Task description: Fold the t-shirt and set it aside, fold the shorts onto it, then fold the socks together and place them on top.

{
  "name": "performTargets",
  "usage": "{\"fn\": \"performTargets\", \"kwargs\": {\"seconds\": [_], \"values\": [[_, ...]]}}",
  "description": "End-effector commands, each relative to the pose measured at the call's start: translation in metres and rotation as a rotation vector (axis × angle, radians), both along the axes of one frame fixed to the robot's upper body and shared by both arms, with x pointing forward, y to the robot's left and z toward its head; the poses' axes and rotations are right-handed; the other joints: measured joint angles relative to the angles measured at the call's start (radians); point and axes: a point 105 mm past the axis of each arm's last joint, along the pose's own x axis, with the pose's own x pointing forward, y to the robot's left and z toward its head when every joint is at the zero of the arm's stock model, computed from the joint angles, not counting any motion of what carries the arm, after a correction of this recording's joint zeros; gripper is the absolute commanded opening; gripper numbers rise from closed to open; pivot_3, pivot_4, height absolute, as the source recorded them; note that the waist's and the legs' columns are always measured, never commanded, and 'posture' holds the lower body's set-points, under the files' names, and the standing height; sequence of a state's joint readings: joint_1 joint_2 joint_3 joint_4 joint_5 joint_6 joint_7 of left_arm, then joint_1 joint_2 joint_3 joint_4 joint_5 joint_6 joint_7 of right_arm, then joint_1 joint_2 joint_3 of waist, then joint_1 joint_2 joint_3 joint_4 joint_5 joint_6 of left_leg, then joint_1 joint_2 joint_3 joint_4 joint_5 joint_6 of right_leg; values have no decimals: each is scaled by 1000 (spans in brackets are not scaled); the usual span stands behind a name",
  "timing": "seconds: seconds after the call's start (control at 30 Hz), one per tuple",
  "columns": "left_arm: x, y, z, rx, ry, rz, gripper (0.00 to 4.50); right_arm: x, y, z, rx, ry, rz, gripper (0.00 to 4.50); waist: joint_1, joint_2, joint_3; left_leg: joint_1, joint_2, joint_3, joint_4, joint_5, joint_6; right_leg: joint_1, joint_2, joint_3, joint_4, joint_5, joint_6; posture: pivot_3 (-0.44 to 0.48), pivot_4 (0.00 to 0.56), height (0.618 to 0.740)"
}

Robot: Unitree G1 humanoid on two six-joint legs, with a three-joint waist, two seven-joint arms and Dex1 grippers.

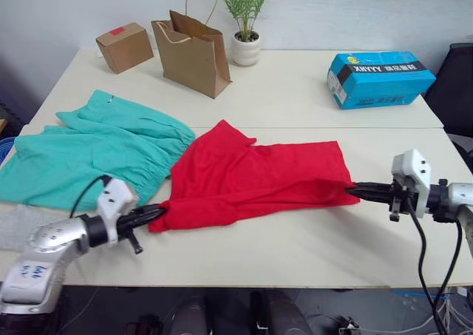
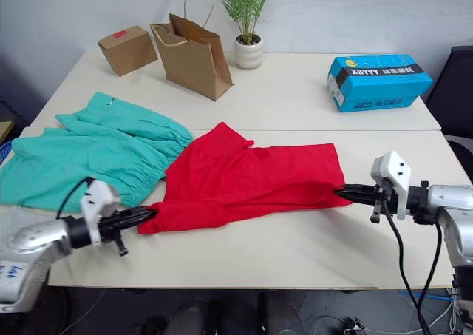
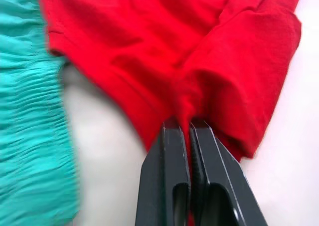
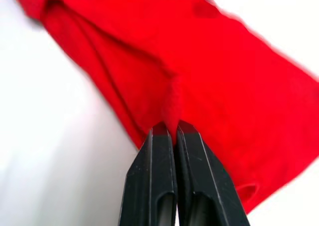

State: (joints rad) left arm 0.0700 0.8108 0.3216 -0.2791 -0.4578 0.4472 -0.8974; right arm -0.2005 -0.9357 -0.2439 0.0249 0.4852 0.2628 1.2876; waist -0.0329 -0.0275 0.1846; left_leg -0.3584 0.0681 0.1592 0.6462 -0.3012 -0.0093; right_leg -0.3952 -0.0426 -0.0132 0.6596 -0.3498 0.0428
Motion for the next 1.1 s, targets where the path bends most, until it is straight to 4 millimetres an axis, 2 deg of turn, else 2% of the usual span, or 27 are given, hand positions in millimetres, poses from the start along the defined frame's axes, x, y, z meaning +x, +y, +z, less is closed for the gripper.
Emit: {"fn": "performTargets", "kwargs": {"seconds": [0.03,0.23,0.37,0.47,0.53,0.6,0.67,0.73,0.77,0.83,0.87,0.9,0.93,0.97,1.0,1.03,1.1], "values": [[-8,18,18,19,-49,-16,0,-13,4,25,11,-126,48,41,-2,0,0,0,0,0,0,0,0,0,0,0,0,0,0,0,150,740],[-48,20,-13,166,75,-165,0,-61,8,-20,-88,-12,195,41,2,0,0,0,0,0,-2,-3,1,2,-1,0,-4,0,0,0,150,740],[-59,18,-26,193,134,-199,0,-67,9,-34,-78,46,198,41,0,0,0,0,-1,0,0,-6,7,2,-1,0,-4,0,1,0,150,740],[-44,6,-16,124,105,-207,0,-55,13,-30,-58,6,186,41,0,0,0,3,-1,0,0,-6,8,4,-2,0,-4,1,0,0,150,740],[-21,-4,2,78,43,-220,0,-24,14,-7,-21,-114,127,41,0,0,0,3,-1,0,0,-4,8,4,-2,0,-3,2,-1,0,150,740],[17,-11,32,61,-101,-204,0,13,13,28,14,-273,57,41,0,2,1,2,-1,0,1,-3,7,3,-2,0,-1,4,-1,0,150,740],[83,-8,103,54,-411,-59,0,61,6,99,63,-562,-84,41,1,3,4,3,-2,1,2,0,6,4,-2,0,0,5,0,0,150,740],[113,-7,154,29,-593,29,0,82,4,142,84,-734,-161,41,4,3,8,-4,-3,1,4,8,3,-3,0,-1,1,10,1,0,150,740],[126,-4,197,1,-747,103,0,89,1,171,83,-855,-221,41,4,2,8,-13,-3,1,3,14,2,-12,1,-1,1,12,1,0,150,740],[127,1,282,-97,-1045,239,0,93,-5,227,110,-1057,-343,41,4,1,8,-19,-3,2,3,13,0,-19,1,-1,2,10,2,0,150,740],[120,2,310,-131,-1151,271,0,90,-7,249,107,-1154,-396,41,2,1,8,-22,-2,3,2,13,0,-22,1,-2,2,10,2,0,150,740],[113,2,329,-144,-1227,281,0,87,-8,263,130,-1201,-417,41,0,1,8,-32,-2,4,2,12,0,-33,1,-3,2,10,2,0,150,740],[108,0,339,-147,-1266,261,0,84,-9,273,143,-1239,-429,41,-6,1,7,-40,-2,6,2,11,1,-43,0,-4,3,10,3,0,150,740],[105,-2,342,-122,-1293,234,0,83,-8,275,127,-1262,-424,41,-12,1,7,-44,-3,9,2,9,4,-52,-3,-9,11,10,3,0,150,740],[104,-5,338,-77,-1304,197,0,84,-6,273,124,-1254,-404,41,-20,1,7,-43,-3,12,4,7,8,-53,-5,-14,17,10,3,0,150,740],[106,-7,329,-26,-1287,153,0,85,-6,267,111,-1247,-393,41,-26,1,7,-41,-2,14,6,6,10,-53,-7,-21,21,10,3,0,150,740],[111,-5,303,57,-1229,98,0,91,-9,244,65,-1193,-370,41,-32,1,7,-37,-3,15,6,4,13,-53,-14,-39,24,10,3,0,150,740]]}}
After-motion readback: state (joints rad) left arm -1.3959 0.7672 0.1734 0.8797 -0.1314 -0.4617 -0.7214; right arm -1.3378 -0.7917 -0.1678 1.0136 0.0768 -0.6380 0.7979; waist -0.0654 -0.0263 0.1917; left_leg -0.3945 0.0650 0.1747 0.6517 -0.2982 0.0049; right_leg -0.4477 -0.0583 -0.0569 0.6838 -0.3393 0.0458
